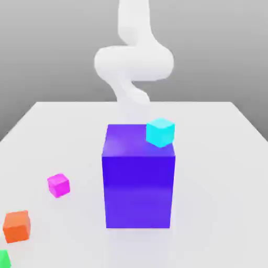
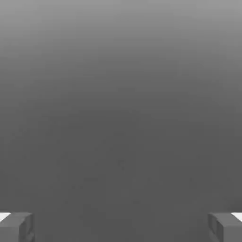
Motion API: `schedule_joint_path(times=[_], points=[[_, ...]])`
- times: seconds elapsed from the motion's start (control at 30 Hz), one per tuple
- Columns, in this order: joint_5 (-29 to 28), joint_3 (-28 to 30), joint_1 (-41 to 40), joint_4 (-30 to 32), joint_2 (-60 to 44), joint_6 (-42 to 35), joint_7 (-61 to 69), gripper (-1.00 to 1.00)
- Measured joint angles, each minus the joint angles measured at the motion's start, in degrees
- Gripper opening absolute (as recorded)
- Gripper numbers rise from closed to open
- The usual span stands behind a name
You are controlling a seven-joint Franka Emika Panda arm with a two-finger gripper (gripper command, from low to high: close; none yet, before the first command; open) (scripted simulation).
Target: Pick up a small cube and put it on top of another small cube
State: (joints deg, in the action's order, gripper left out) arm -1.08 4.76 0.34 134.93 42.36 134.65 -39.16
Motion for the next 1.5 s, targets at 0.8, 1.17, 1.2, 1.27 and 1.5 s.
schedule_joint_path(times=[0.8, 1.17, 1.2, 1.27, 1.5], points=[[-9.1, 38.5, -0.5, 30.5, -34.4, 28.0, 64.7, 0.0], [2.0, 41.1, 0.4, 31.8, -42.8, 33.3, 82.0, 0.0], [4.3, 40.4, 0.3, 31.5, -43.5, 33.6, 83.7, 0.0], [9.2, 38.5, -0.3, 31.0, -44.9, 34.3, 87.3, 0.0], [25.3, 27.5, -7.5, 29.3, -49.8, 36.6, 99.2, 0.0]])
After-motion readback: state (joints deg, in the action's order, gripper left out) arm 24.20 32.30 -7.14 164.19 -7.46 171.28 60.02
